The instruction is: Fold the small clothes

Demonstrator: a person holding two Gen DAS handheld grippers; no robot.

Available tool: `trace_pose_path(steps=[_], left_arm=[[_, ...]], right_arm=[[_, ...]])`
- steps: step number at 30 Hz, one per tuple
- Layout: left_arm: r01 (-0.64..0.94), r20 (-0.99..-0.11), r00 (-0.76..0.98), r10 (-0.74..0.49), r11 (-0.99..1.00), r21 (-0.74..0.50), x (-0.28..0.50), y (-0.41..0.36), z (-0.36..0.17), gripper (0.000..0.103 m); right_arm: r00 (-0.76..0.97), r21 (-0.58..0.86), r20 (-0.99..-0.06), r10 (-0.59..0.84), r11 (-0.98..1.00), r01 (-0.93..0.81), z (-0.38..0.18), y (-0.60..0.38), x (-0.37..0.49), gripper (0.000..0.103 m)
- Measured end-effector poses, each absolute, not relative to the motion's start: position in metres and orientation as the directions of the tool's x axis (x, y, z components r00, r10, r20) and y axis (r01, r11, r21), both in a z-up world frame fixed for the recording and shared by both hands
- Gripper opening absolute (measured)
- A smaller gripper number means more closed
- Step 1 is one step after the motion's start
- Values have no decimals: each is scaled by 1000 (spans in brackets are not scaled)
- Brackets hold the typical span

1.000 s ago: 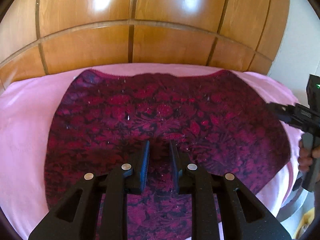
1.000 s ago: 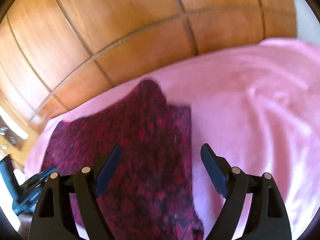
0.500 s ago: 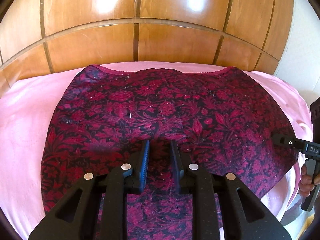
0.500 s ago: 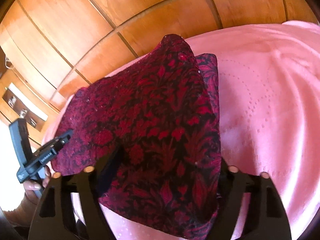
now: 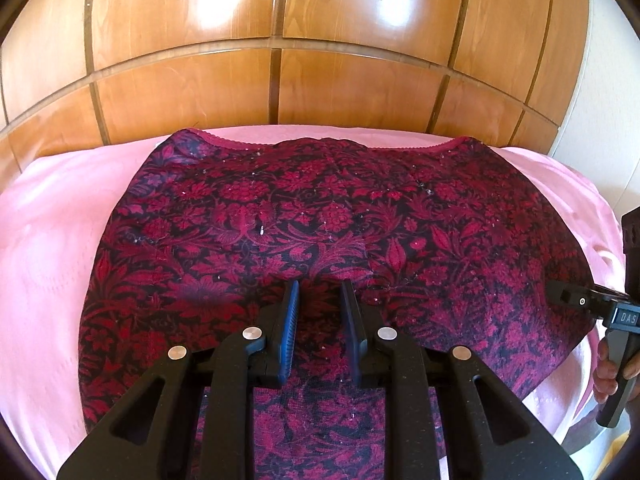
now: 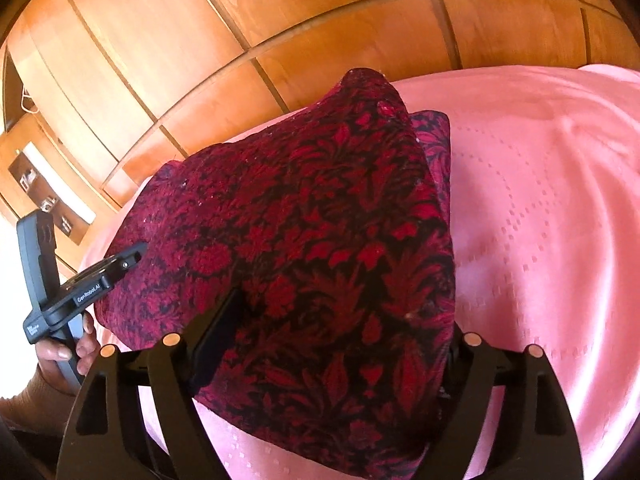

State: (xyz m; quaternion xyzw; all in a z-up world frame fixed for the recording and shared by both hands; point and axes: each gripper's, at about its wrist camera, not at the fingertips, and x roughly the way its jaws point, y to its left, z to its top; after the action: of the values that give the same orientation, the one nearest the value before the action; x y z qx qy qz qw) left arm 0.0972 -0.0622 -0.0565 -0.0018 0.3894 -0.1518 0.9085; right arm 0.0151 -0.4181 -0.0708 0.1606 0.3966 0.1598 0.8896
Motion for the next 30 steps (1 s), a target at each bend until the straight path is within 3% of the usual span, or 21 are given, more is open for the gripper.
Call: trace_pose_path(steps=[2, 7, 10, 13, 16, 25, 26, 27, 30], left_arm=[[274, -707, 650, -280, 954, -125, 97, -62, -56, 20], [275, -705, 649, -285, 952, -131, 98, -60, -58, 20], [277, -703, 647, -294, 950, -142, 98, -58, -59, 20], [279, -701, 644, -308, 947, -160, 100, -54, -60, 20], [280, -699, 639, -321, 943, -177, 100, -52, -60, 20], [293, -695, 629, -348, 934, -203, 103, -48, -61, 20], [295, -695, 630, -348, 934, -200, 103, -48, -61, 20], [292, -695, 630, -347, 935, -201, 102, -48, -61, 20], [294, -696, 624, -354, 932, -211, 105, -47, -62, 20]], right_arm=[[632, 401, -669, 391, 906, -137, -69, -417, 15, 75], [621, 401, -688, 375, 910, -105, -59, -416, 13, 48], [610, 415, -701, 370, 907, -72, -52, -417, 14, 41], [598, 419, -714, 364, 907, -51, -50, -415, 18, 42], [580, 437, -724, 375, 899, -35, -56, -421, 22, 56], [549, 354, -759, 350, 930, -104, -54, -413, 2, 61], [554, 343, -761, 339, 934, -99, -53, -412, 2, 55], [556, 345, -761, 334, 934, -90, -53, -412, 3, 42], [576, 353, -741, 345, 930, -103, -43, -405, 2, 16]])
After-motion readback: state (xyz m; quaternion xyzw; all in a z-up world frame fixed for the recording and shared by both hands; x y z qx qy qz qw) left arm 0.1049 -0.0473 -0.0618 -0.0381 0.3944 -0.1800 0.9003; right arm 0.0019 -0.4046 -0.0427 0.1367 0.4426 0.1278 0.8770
